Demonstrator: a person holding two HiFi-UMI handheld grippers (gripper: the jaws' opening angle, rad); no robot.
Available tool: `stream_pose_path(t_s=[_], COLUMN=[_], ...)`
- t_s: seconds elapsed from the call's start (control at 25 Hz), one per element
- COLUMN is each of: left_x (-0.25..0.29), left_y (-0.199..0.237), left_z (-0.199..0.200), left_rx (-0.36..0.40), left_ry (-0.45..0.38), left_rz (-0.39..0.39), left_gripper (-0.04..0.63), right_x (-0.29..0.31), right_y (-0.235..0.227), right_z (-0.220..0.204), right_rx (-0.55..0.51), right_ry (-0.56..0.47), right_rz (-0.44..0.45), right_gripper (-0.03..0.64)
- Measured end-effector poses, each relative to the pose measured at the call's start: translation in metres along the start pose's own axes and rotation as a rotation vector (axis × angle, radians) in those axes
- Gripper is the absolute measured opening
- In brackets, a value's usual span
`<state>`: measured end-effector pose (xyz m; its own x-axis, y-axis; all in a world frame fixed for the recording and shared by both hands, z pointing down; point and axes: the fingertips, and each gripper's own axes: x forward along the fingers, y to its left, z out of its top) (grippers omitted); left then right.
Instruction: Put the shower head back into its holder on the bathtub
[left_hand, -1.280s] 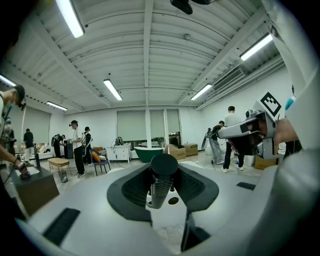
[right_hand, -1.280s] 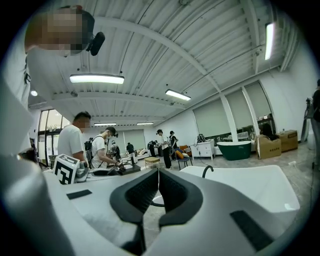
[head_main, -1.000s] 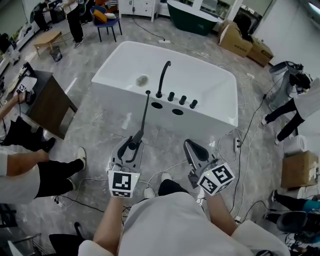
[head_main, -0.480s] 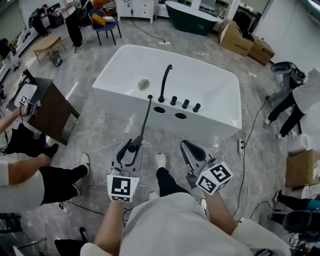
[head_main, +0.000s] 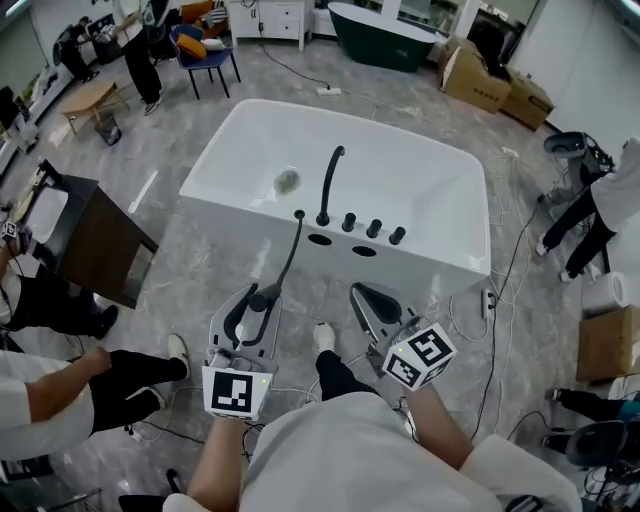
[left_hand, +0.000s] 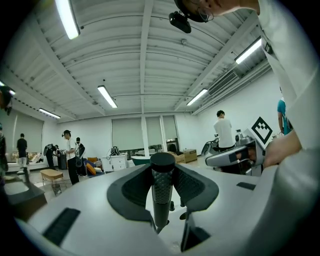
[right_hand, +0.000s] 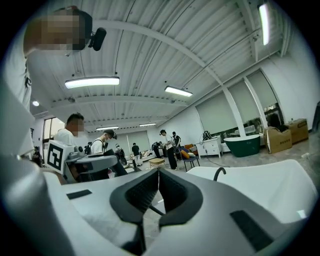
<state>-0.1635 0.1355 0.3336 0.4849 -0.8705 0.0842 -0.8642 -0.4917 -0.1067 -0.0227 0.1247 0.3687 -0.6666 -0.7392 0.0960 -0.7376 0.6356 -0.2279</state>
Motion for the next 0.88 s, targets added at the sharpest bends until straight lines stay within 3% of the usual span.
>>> stream_pose_path(t_s=[0.16, 0.52, 0.88], left_x=[0.036, 0.121, 0.189], left_y=[0.012, 0.057, 0.078], left_z=[0.013, 0.045, 0.064], left_rx=[-0.018, 0.004, 0.01], left_ry=[-0.006, -0.022, -0.041], left_rz=[-0.004, 0.019, 0.034], left_gripper=[0.144, 0.144, 0.144], right_x=[0.029, 0.098, 0.155], right_y=[-0.024, -0.085, -0.139], right_z=[0.015, 0.063, 0.08], right_rx=[-0.1, -0.119, -0.111], right_ry=[0.006, -0.022, -0.018], right_rz=[0.007, 0.069, 0.133], right_gripper=[0.018, 0.018, 0.017])
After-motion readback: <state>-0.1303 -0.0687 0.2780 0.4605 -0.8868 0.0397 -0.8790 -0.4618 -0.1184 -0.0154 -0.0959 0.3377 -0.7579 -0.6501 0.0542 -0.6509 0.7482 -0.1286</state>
